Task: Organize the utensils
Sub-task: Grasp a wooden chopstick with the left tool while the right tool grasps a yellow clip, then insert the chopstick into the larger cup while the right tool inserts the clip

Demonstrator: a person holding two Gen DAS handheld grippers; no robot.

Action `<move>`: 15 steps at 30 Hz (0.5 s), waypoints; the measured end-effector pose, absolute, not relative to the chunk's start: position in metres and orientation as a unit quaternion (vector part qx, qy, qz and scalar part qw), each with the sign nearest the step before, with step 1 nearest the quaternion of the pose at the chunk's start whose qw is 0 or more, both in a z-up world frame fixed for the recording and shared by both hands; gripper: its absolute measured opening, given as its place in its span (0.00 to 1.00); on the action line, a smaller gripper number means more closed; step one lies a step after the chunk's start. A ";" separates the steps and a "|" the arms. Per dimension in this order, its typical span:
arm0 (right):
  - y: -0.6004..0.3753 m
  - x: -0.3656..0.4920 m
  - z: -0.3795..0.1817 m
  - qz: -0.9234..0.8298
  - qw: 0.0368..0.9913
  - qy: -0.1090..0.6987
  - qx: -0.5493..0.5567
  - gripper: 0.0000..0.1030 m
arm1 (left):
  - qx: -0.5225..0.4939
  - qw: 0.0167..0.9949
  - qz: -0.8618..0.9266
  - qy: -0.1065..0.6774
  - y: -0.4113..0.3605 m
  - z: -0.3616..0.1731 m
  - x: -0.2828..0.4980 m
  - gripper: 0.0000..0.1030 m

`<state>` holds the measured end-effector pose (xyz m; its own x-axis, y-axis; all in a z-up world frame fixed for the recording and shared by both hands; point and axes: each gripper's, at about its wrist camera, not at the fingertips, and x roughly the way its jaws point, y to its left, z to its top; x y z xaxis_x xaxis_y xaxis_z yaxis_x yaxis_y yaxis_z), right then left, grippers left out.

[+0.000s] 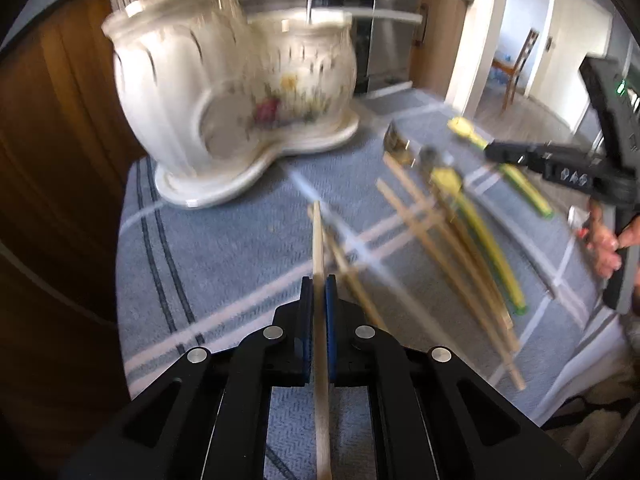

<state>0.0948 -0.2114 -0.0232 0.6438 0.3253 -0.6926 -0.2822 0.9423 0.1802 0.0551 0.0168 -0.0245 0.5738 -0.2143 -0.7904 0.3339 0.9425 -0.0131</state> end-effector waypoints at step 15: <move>-0.202 0.084 0.030 0.215 0.929 0.287 0.095 0.09 | -0.010 0.950 -0.179 0.254 0.052 0.087 0.043 0.06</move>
<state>0.0843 -0.2020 0.0296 0.7422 0.4544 -0.4926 -0.3455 0.8893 0.2997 0.0430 0.0523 0.0868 0.8068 -0.3459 -0.4789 0.3358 0.9355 -0.1099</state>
